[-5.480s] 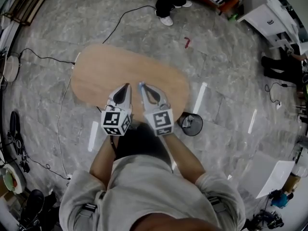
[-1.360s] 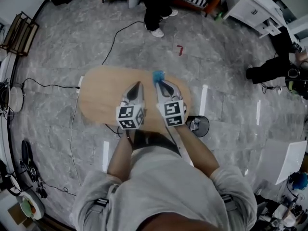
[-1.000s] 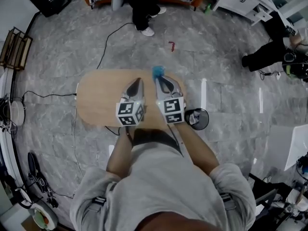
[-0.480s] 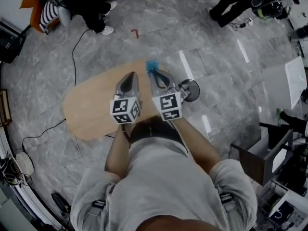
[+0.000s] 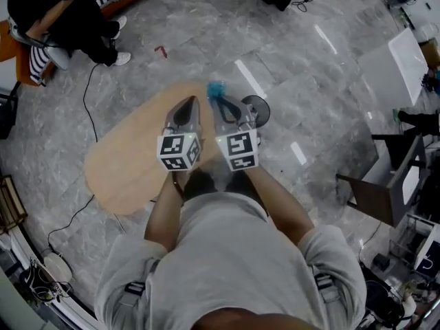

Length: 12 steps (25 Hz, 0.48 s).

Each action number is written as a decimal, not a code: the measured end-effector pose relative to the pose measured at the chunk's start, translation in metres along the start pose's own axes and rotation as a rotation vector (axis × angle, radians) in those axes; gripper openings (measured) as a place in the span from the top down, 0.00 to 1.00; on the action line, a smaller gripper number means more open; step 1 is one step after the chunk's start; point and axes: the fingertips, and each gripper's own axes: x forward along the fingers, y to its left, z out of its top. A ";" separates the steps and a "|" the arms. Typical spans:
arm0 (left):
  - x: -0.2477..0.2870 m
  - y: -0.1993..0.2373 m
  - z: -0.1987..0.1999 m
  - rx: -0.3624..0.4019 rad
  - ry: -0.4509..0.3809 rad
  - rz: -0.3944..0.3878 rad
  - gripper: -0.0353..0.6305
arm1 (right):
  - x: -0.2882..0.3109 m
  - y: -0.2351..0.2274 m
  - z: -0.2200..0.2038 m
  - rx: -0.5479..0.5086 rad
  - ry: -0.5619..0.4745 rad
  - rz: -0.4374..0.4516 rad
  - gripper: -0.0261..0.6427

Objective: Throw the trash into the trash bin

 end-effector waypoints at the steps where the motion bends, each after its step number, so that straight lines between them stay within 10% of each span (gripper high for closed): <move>1: 0.008 -0.011 0.000 0.010 0.006 -0.012 0.92 | -0.005 -0.012 -0.002 0.009 -0.004 -0.011 0.92; 12: 0.118 -0.191 -0.048 0.032 0.066 -0.082 0.92 | -0.093 -0.197 -0.070 0.054 0.015 -0.090 0.92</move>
